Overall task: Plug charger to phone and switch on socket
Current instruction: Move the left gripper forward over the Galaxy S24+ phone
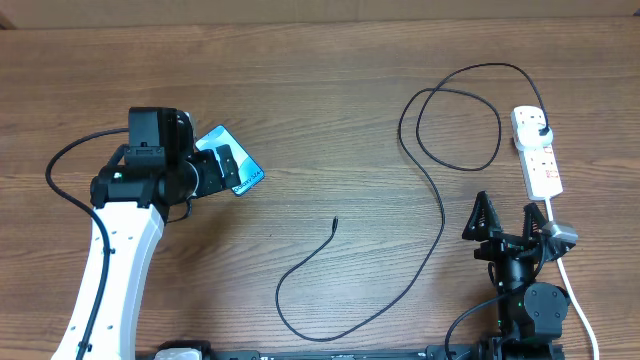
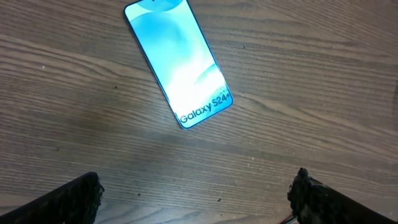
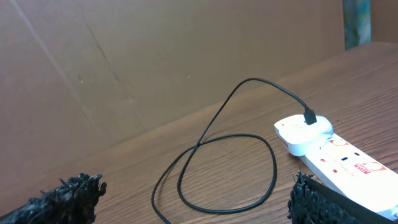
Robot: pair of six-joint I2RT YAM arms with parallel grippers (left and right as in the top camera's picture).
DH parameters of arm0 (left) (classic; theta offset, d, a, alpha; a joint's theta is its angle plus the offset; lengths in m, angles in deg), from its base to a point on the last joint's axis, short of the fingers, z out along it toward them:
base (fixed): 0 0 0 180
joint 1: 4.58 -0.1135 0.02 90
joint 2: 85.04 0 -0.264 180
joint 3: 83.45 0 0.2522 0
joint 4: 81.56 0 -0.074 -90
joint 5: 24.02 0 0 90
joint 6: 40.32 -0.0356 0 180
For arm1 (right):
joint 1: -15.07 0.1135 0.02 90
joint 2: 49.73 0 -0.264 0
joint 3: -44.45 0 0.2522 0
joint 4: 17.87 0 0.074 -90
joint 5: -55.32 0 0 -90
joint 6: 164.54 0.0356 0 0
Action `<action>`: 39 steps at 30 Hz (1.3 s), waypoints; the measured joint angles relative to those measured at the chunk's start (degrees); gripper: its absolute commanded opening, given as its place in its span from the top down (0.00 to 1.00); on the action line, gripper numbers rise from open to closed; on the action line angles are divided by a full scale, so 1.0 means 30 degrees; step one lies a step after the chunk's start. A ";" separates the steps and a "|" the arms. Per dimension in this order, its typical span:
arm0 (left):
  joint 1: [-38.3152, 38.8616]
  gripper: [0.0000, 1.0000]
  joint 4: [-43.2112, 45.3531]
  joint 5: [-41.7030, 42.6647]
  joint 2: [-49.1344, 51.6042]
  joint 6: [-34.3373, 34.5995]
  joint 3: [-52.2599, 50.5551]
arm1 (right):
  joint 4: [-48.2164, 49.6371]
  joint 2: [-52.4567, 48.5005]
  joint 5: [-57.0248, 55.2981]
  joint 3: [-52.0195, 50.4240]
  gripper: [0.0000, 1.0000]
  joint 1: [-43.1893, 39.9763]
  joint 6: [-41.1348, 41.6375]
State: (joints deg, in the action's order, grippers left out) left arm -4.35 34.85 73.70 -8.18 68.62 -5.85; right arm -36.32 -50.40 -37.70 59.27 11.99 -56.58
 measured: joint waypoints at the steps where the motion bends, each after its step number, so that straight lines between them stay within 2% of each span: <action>1: 0.0000 0.00 0.0022 -0.0007 0.0015 0.0102 0.0000 | -0.0007 0.0000 -0.0007 0.0000 0.00 -0.0007 0.0007; 13: 0.0000 0.00 -0.0022 -0.0007 0.0015 0.0874 0.0000 | -0.0007 0.0000 0.0000 0.0000 0.00 0.0000 0.0000; 32: 0.0000 0.00 -0.0794 -0.1158 0.0095 0.6368 0.0022 | -0.0015 0.0000 0.0000 0.0000 0.00 0.0000 0.0000; 39: 0.0291 0.00 -0.0976 -0.1807 0.1282 0.8437 0.0029 | -0.0022 0.0000 0.0000 0.0000 0.00 -0.0007 -0.0007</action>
State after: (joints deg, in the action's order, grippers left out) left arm -3.47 31.92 68.28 -4.33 93.93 -5.76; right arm -36.39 -50.40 -37.70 59.27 11.97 -56.61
